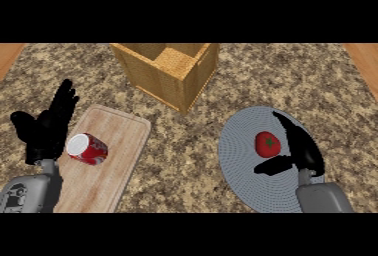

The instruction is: Pick the tomato from the placemat and place it in the basket

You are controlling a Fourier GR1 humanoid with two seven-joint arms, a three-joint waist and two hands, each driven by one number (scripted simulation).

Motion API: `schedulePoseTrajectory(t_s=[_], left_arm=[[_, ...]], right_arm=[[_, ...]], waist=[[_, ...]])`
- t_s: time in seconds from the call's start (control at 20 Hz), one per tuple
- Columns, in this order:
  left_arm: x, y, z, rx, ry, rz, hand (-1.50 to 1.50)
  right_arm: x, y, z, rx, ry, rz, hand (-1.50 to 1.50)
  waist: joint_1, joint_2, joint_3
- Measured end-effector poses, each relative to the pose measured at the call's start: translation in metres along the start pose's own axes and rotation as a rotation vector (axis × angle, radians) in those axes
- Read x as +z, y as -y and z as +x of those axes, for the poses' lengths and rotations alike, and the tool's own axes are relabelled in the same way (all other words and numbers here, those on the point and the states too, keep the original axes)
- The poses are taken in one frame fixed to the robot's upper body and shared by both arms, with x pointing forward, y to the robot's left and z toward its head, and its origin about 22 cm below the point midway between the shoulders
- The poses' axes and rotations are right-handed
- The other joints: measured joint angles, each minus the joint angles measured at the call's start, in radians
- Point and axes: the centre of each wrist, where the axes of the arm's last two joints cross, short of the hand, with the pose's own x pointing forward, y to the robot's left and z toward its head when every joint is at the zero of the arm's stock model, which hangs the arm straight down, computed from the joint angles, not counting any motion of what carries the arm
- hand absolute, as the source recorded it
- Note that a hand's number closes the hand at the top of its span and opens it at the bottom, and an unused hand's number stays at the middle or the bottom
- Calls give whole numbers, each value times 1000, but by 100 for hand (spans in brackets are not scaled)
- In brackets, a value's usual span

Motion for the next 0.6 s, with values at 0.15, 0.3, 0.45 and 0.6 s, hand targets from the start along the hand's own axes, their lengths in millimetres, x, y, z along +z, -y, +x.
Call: schedulePoseTrajectory(t_s=[0.15, 0.3, 0.45, 0.6], left_arm=[[1, 0, -1, -5, 1, -2, 0], [0, -6, 2, 2, -2, -1, 0], [2, -5, 3, 3, 2, -5, 0], [5, -4, 4, -1, 1, -6, 0]], right_arm=[[-5, 0, 0, 49, 22, 50, 150], [-2, -3, 1, 60, 55, 63, 150], [-3, -5, -4, 41, 79, 66, 150], [-4, -8, -8, 37, 94, 57, 150]], waist=[[0, -3, -5], [-1, -7, -8], [-1, -11, -12], [-1, -15, -16]])
